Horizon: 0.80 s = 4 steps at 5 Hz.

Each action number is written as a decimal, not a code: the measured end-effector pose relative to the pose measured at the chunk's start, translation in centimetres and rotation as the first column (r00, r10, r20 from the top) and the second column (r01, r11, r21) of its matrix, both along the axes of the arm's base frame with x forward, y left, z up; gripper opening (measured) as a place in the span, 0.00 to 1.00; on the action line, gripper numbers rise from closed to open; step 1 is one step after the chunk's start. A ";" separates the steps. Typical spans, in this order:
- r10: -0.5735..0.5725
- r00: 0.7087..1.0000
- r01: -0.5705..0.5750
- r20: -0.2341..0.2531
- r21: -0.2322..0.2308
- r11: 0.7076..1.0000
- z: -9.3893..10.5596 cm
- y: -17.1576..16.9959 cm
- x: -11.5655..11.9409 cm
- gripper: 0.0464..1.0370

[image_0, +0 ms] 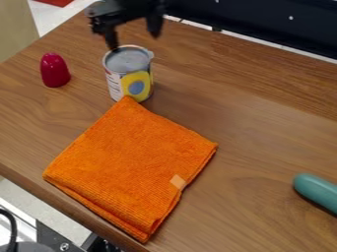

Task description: Put container to the right of the orange towel

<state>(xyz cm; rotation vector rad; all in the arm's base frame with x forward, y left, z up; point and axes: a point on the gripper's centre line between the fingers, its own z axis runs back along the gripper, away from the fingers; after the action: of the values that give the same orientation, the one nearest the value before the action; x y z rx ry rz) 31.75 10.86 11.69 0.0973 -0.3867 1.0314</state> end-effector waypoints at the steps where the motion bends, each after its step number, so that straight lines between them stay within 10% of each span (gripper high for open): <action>1: 0.033 0.999 -0.033 0.011 0.033 0.999 -0.6 2.7 0.3 0.96; 4: 0.119 0.993 -0.121 0.026 0.113 0.986 -1.3 6.5 1.3 0.96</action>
<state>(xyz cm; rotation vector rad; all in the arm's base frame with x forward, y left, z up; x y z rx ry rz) 33.05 17.34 10.36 0.2160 -0.4615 1.1290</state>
